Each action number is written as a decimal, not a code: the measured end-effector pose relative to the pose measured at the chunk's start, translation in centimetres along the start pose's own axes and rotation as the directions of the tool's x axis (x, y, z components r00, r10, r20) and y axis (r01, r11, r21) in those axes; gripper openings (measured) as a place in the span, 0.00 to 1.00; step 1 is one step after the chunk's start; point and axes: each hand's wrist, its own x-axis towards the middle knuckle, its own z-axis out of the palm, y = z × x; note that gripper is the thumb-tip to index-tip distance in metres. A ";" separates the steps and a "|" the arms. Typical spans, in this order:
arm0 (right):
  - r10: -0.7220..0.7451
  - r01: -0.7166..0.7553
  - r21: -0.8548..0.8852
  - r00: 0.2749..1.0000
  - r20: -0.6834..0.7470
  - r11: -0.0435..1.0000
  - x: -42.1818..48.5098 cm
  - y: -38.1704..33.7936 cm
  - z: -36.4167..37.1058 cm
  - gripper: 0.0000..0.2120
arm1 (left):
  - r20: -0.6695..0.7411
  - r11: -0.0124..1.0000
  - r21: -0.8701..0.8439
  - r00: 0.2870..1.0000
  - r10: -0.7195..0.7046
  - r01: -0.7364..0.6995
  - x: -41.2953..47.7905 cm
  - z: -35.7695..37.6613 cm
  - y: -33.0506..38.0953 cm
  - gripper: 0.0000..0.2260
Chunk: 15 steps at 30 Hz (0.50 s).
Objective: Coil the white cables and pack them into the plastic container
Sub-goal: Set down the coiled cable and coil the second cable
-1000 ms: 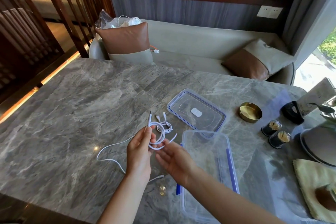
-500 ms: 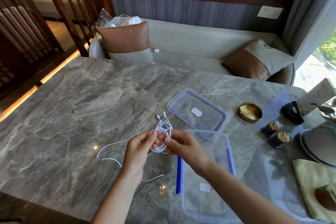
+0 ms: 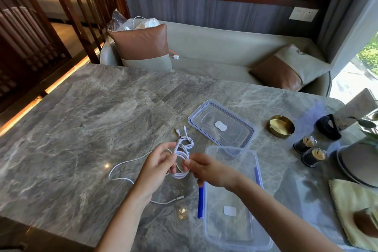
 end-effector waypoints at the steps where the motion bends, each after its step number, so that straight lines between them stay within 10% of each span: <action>1: -0.001 0.001 0.008 1.000 0.008 1.000 0.0 -0.1 -0.2 0.13 | 0.004 1.000 -0.008 1.000 0.012 -0.012 0.0 -0.1 0.0 0.14; 6: -0.028 0.015 0.091 0.989 0.143 0.996 -0.5 -0.5 -1.6 0.15 | 0.208 0.970 0.199 0.974 0.095 -0.137 0.4 -1.5 0.7 0.24; 15: -0.033 0.035 -0.009 0.989 0.144 0.999 -0.5 -1.0 -2.9 0.14 | 0.196 0.790 0.538 0.955 0.221 -0.293 1.3 -2.3 1.8 0.07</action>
